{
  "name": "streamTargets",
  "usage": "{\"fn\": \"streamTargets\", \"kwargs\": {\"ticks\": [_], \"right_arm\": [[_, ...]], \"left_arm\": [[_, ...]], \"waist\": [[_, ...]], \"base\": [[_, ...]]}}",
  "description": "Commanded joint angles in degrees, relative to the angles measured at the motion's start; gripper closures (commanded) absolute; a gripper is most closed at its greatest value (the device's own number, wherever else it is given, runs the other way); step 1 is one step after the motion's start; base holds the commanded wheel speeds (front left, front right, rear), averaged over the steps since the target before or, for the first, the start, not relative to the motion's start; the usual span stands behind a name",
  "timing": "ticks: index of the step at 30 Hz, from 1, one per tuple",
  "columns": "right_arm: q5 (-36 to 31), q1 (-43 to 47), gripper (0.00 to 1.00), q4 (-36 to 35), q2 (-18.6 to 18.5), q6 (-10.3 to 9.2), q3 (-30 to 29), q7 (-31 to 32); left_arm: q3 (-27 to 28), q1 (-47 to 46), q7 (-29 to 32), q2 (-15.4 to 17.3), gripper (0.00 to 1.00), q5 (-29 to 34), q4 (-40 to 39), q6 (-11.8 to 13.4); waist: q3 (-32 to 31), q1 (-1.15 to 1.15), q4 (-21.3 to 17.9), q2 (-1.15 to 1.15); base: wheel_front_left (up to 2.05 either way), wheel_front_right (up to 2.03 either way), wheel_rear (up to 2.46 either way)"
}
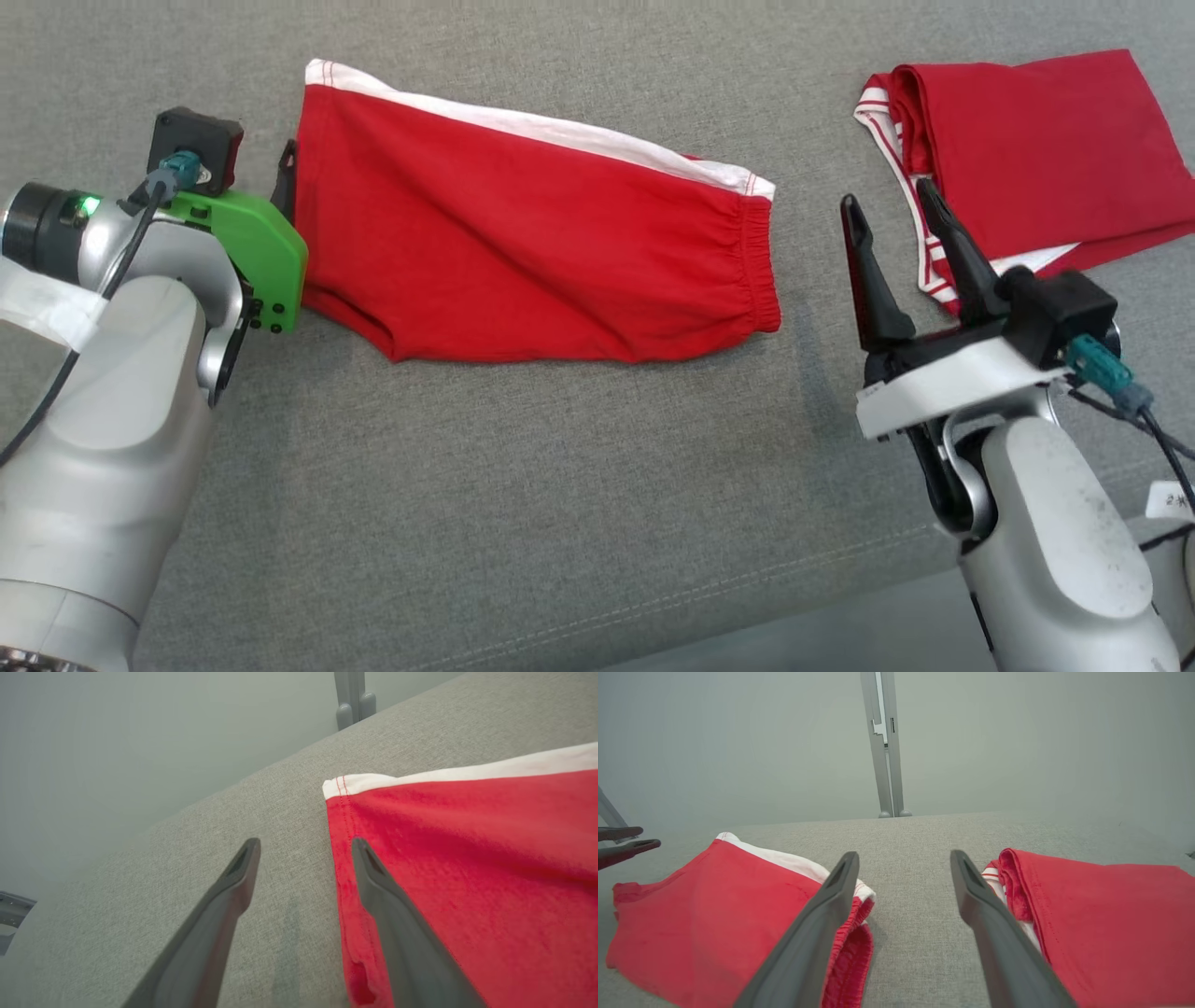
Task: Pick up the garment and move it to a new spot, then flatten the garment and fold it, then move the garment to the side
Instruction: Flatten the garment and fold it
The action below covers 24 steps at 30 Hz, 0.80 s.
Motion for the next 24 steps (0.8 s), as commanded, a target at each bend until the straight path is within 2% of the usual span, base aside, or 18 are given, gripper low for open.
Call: {"fn": "streamTargets", "kwargs": {"ticks": [1, 6, 11, 17, 24], "right_arm": [[-2.32, 3.30, 0.00, -2.66, 0.62, -0.03, -0.91, -0.99], [-8.15, 10.42, 0.00, -9.23, 2.23, -0.03, -3.26, -1.88], [-10.92, 15.72, 0.00, -13.77, 2.97, -0.03, -2.88, -2.14], [-11.74, 19.95, 0.00, -16.78, 3.10, -0.03, -1.30, -2.32], [-9.51, 23.36, 0.00, -17.89, 3.12, -0.03, -1.10, -2.32]], "left_arm": [[0.47, 1.86, 0.14, 0.36, 0.00, -0.88, -0.32, 0.59], [1.05, 5.10, 2.30, 0.52, 0.00, -2.98, -0.29, 0.76], [1.65, 7.32, 4.54, 0.24, 0.00, -4.84, 0.06, 1.40], [2.12, 8.67, 7.27, -0.12, 0.00, -6.77, 0.57, 1.05], [2.36, 11.66, 9.35, -0.83, 0.00, -9.06, 0.14, 1.00]], "waist": [[-1.72, 0.00, 0.02, 0.00], [-3.07, 0.00, -0.15, 0.00], [-3.42, 0.00, -0.31, 0.00], [-3.17, 0.00, -0.49, 0.00], [-3.53, 0.00, -0.91, 0.00]], "base": [[0.00, 0.00, 0.00], [0.00, 0.00, 0.00], [0.00, 0.00, 0.00], [0.00, 0.00, 0.00], [0.00, 0.00, 0.00]]}}
